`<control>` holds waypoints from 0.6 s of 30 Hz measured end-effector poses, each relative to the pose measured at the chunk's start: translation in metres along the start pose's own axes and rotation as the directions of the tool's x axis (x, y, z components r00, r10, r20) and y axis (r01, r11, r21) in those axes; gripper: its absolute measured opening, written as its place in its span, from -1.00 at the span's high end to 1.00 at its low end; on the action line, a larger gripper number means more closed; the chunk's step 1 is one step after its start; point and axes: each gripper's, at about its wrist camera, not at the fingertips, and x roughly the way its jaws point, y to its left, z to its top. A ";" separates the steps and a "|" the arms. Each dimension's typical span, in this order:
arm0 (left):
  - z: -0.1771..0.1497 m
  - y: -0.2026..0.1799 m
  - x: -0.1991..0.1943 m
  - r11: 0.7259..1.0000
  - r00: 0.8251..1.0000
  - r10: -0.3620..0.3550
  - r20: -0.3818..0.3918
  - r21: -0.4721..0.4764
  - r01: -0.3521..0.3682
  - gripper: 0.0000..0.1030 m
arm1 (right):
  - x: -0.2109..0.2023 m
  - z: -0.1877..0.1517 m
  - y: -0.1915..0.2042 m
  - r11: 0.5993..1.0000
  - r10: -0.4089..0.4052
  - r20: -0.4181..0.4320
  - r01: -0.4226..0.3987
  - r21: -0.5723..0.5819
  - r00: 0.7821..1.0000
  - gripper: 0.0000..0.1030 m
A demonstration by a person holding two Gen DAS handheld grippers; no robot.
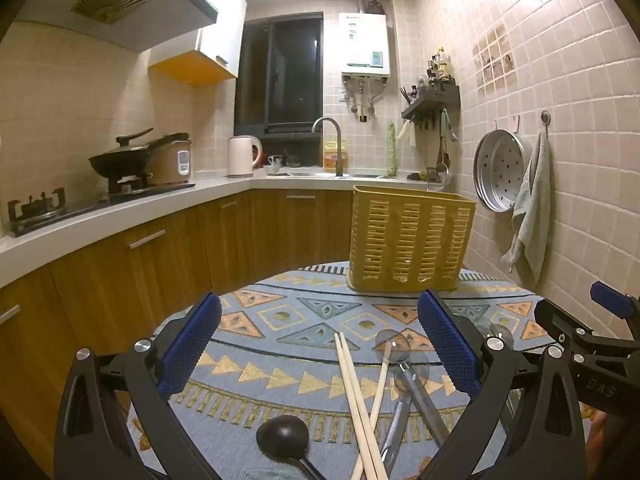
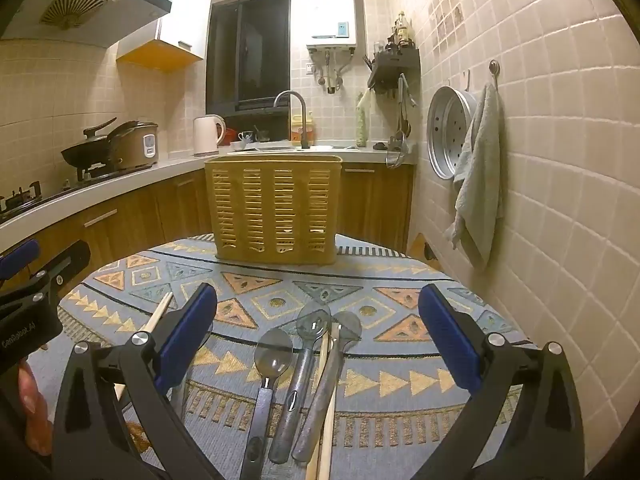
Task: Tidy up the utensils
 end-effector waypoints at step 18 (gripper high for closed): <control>-0.004 0.002 0.003 1.000 1.000 -0.005 -0.003 -0.006 0.005 -0.85 | 0.004 0.002 -0.002 1.000 0.016 -0.015 -0.016 -0.003 1.000 -0.88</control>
